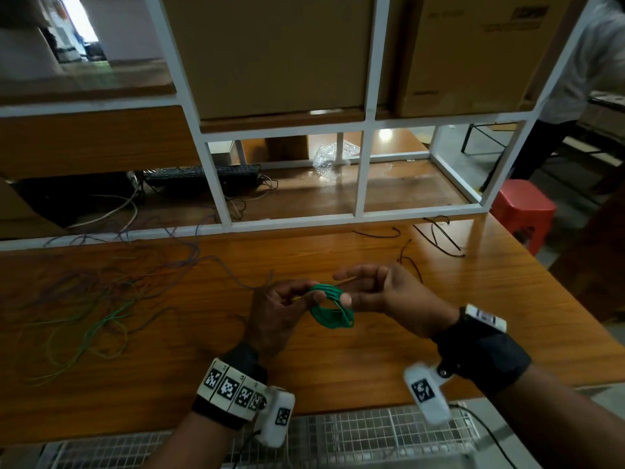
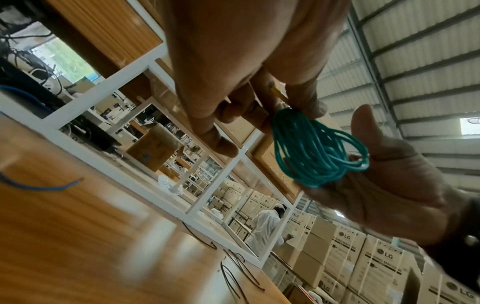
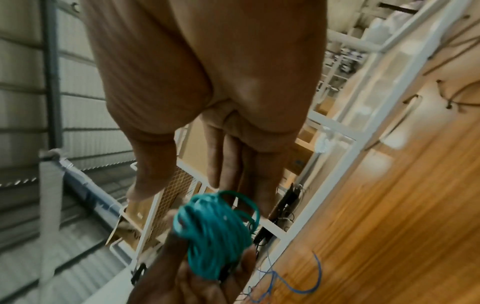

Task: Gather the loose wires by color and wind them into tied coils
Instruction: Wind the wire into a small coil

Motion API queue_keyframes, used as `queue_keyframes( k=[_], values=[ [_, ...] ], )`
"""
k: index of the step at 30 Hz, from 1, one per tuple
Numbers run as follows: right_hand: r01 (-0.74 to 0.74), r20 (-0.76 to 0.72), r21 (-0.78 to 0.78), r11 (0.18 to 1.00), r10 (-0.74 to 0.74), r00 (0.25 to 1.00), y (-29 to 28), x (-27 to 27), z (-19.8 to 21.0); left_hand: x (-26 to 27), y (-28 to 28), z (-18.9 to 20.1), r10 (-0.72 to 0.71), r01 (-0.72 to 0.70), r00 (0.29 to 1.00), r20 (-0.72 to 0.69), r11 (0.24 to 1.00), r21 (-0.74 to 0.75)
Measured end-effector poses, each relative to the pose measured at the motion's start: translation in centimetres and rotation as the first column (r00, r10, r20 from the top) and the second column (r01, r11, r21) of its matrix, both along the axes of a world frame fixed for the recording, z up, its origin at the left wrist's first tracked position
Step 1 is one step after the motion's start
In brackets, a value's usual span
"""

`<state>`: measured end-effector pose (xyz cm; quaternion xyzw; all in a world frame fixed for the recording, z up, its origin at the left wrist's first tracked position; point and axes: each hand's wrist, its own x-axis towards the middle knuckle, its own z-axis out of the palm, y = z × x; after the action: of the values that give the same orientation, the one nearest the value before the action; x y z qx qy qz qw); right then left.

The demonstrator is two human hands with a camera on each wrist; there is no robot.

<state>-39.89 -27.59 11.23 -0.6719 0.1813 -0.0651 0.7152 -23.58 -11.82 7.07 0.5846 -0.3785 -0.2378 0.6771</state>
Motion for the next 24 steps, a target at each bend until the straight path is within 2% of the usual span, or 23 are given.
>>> queue_keyframes(
  k=[2, 4, 6, 8, 10, 14, 16, 21, 24],
  values=[
    [0.066, 0.027, -0.181, 0.981, -0.062, 0.998, 1.3, -0.3, -1.1, -0.6, -0.4, -0.5, 0.051, -0.049, 0.995, -0.088, 0.999, 0.021],
    [0.174, 0.099, -0.334, 0.927, -0.149, 0.984, 2.1, -0.5, -2.4, -1.3, -0.9, -1.1, 0.104, -0.100, 0.985, -0.136, 0.994, 0.033],
    [0.272, 0.199, -0.403, 0.874, -0.206, 0.958, 2.2, -0.7, -3.5, -1.9, -1.4, -1.5, 0.135, -0.128, 0.974, -0.181, 0.990, 0.053],
    [0.349, 0.263, -0.413, 0.841, -0.257, 0.930, 2.1, -1.0, -4.1, -2.4, -1.8, -1.4, 0.121, -0.108, 0.958, -0.261, 0.992, 0.065],
    [0.395, 0.272, -0.431, 0.812, -0.300, 0.914, 1.8, -1.5, -4.4, -2.7, -2.1, -1.0, 0.034, 0.005, 0.948, -0.318, 0.993, 0.120],
    [0.392, 0.259, -0.480, 0.785, -0.301, 0.918, 0.8, -2.4, -4.6, -2.2, -2.6, -0.1, -0.174, 0.263, 0.922, -0.344, 0.937, 0.229],
    [0.381, 0.239, -0.496, 0.781, -0.299, 0.924, 0.2, -2.5, -4.8, -1.3, -3.2, 0.2, -0.249, 0.342, 0.912, -0.326, 0.900, 0.271],
    [0.386, 0.212, -0.497, 0.777, -0.322, 0.922, -1.1, -0.9, -5.4, 1.1, -5.5, 0.5, -0.265, 0.346, 0.928, -0.262, 0.873, 0.343],
    [0.364, 0.135, -0.511, 0.779, -0.345, 0.929, -2.5, -0.3, -5.5, 2.2, -6.8, -0.5, -0.250, 0.344, 0.925, -0.286, 0.872, 0.349]
  ],
)
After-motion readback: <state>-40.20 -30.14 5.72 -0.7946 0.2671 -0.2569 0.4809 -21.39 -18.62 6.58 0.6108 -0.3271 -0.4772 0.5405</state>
